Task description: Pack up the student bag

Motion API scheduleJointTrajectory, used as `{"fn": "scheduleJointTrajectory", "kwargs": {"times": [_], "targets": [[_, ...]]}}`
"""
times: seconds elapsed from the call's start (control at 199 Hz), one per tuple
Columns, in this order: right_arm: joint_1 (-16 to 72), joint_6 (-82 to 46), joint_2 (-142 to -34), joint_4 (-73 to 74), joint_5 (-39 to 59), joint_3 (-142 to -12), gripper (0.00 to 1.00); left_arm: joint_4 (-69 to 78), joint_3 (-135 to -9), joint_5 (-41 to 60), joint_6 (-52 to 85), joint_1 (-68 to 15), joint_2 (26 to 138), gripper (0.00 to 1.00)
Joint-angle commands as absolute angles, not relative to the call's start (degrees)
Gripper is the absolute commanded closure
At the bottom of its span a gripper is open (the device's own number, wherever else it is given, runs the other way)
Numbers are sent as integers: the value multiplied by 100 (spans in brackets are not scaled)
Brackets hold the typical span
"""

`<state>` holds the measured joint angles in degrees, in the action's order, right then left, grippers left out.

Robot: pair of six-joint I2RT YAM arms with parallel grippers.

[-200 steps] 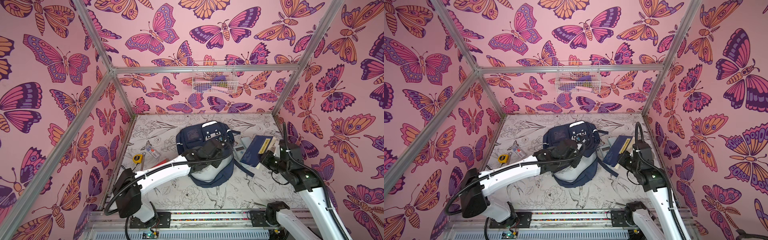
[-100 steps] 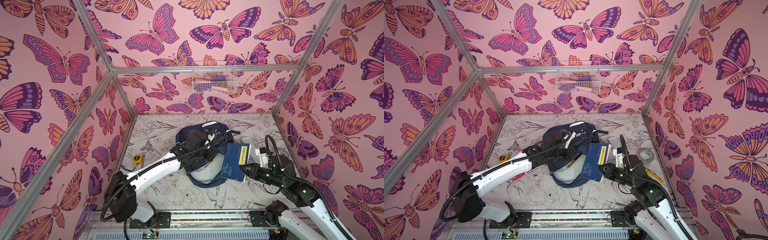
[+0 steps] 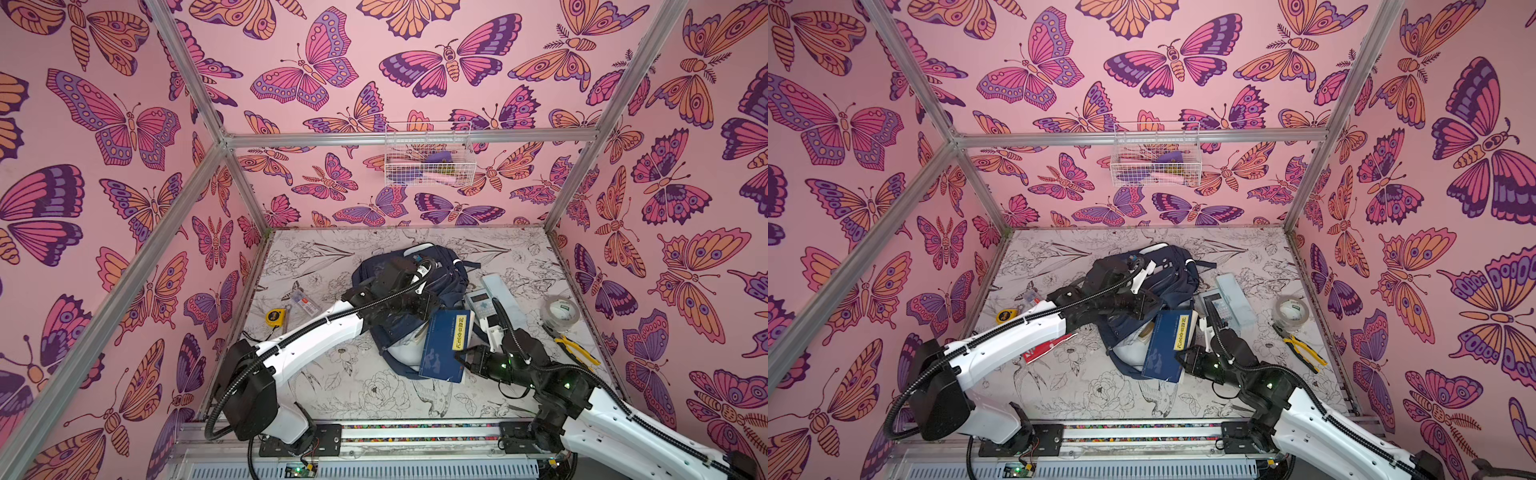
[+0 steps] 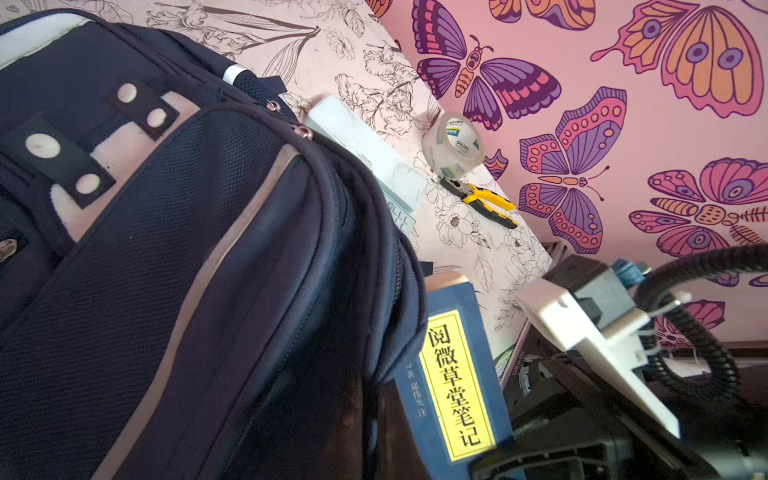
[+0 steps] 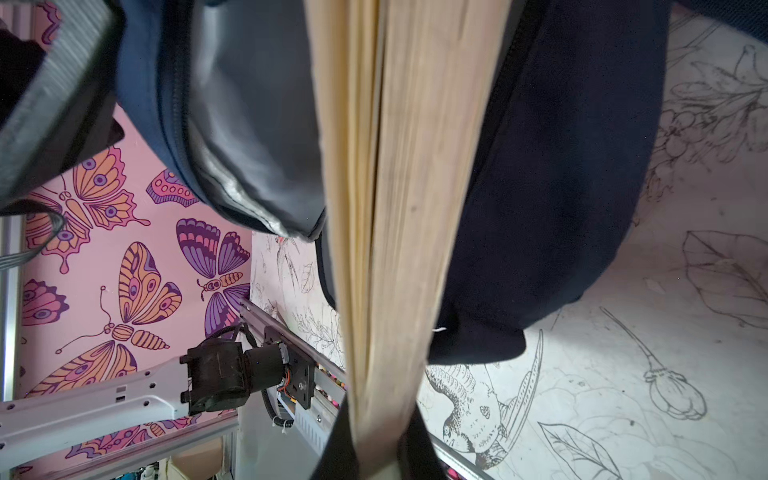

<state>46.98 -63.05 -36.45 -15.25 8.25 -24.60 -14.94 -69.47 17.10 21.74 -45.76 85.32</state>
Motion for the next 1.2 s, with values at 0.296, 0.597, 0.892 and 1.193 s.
{"fn": "scheduleJointTrajectory", "kwargs": {"times": [0.296,0.597,0.892,1.193], "targets": [[4649,-6318,-5704,715,-441,-3212,100,-1143,-7226,2503,2109,-4570,8504,100],[4609,-6358,-7197,1964,-231,-3684,100,-1141,-7246,2703,2179,-4551,8627,100],[4392,-6492,-8437,1715,-110,-3987,47,-1143,-6977,2275,2558,-4381,8630,95],[4394,-6302,-7266,-937,-383,-4058,33,-727,-6191,2060,3364,-4034,8387,47]]}}
